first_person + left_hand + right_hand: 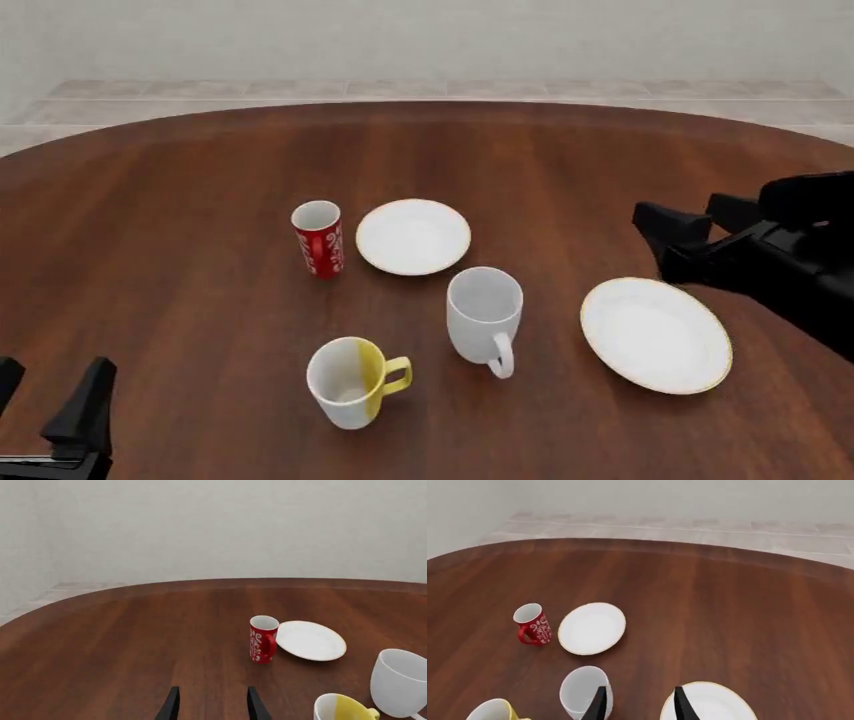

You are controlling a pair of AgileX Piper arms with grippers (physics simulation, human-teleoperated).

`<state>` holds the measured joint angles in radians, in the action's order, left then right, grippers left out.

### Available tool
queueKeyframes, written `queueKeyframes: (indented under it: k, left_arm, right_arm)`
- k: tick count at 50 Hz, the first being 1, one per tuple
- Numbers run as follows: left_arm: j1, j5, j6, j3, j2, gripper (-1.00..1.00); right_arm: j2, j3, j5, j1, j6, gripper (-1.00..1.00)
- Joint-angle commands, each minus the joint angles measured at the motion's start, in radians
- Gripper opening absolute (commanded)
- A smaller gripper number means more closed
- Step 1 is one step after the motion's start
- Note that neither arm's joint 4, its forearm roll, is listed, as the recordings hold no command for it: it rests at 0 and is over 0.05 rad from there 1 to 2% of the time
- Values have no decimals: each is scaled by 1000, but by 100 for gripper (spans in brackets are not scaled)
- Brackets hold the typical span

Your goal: Put the white mug on the left plate.

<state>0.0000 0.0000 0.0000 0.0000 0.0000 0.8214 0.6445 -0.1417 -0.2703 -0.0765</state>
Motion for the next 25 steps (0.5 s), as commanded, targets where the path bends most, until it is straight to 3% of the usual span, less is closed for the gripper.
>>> queueKeyframes:
  k: [1,25]
  left_arm:
    - [0,0,0,0,0,100]
    - [0,0,0,0,0,100]
  right_arm:
    - [94,51,-14,-51,-24,100]
    - [226,65,5,-129,-87,100]
